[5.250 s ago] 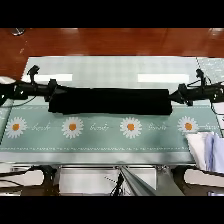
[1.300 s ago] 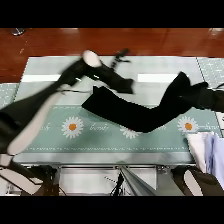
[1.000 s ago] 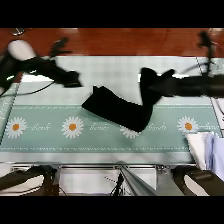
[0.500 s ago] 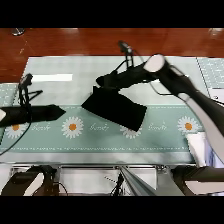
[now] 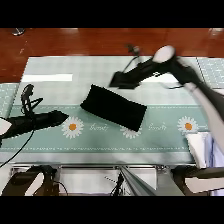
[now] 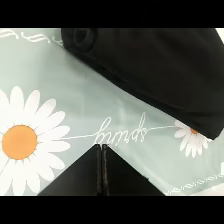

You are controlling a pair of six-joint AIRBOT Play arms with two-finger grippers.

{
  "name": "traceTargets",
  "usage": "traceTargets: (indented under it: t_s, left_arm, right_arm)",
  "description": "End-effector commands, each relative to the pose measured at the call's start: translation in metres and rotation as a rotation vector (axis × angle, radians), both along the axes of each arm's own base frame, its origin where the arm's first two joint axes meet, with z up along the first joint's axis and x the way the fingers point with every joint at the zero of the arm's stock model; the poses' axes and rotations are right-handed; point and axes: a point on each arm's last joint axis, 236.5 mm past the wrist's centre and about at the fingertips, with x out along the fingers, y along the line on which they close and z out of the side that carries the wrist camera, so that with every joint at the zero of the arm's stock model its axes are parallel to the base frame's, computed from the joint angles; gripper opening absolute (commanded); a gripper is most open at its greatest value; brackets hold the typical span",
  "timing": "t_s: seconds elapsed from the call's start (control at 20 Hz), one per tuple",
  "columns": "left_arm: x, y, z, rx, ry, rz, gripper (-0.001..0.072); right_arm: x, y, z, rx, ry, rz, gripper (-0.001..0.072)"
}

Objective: Fold the shirts.

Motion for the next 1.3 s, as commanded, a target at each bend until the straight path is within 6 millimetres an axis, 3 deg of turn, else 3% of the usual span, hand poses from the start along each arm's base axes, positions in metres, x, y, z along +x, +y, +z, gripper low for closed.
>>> traceTargets:
  t_s: [0.0,0.05,0.15,0.2,0.25,0.45,0.55,0.8,1.0,1.05,1.1,1.2,1.25]
  left_arm:
    - [0.001,0.000,0.000,-0.003,-0.005,0.008,0.0025]
    - [0.001,0.000,0.000,-0.003,-0.005,0.008,0.0025]
    - [0.001,0.000,0.000,-0.003,-0.006,0.008,0.0025]
    - [0.001,0.000,0.000,-0.004,-0.006,0.009,0.0026]
    - [0.001,0.000,0.000,-0.005,-0.005,0.009,0.0025]
    - [0.001,0.000,0.000,-0.008,-0.006,0.010,0.0025]
    - [0.002,-0.001,0.001,-0.012,-0.008,0.013,0.0025]
    - [0.004,-0.002,0.003,-0.027,-0.012,0.021,0.0025]
    - [0.011,-0.012,0.017,-0.110,-0.030,0.052,0.0025]
    - [0.012,-0.012,0.018,-0.114,-0.034,0.057,0.0025]
    - [0.012,-0.012,0.017,-0.114,-0.035,0.057,0.0025]
    - [0.012,-0.012,0.017,-0.114,-0.034,0.056,0.0025]
    - [0.012,-0.012,0.017,-0.114,-0.034,0.056,0.0025]
  right_arm:
    - [-0.017,-0.140,0.025,-0.266,-0.029,-0.098,0.0629]
    - [-0.027,-0.180,0.027,-0.338,-0.057,-0.186,0.0629]
    - [-0.047,-0.233,0.014,-0.366,-0.103,-0.437,0.0628]
    - [-0.062,-0.246,-0.003,-0.325,-0.076,-0.601,0.0628]
    - [-0.081,-0.245,-0.027,-0.238,-0.018,-0.757,0.0627]
    - [-0.133,-0.187,-0.107,0.059,0.194,-0.915,0.0620]
    - [-0.140,-0.169,-0.126,0.050,0.247,-0.846,0.0620]
    - [-0.143,-0.128,-0.166,-0.035,0.408,-0.551,0.0620]
    - [-0.116,-0.086,-0.167,0.008,0.435,-0.439,0.0610]
    - [-0.109,-0.076,-0.165,0.007,0.419,-0.410,0.0579]
    - [-0.100,-0.066,-0.160,0.009,0.393,-0.381,0.0419]
    - [-0.077,-0.055,-0.138,0.022,0.291,-0.316,0.0022]
    - [-0.065,-0.050,-0.120,0.036,0.245,-0.283,0.0025]
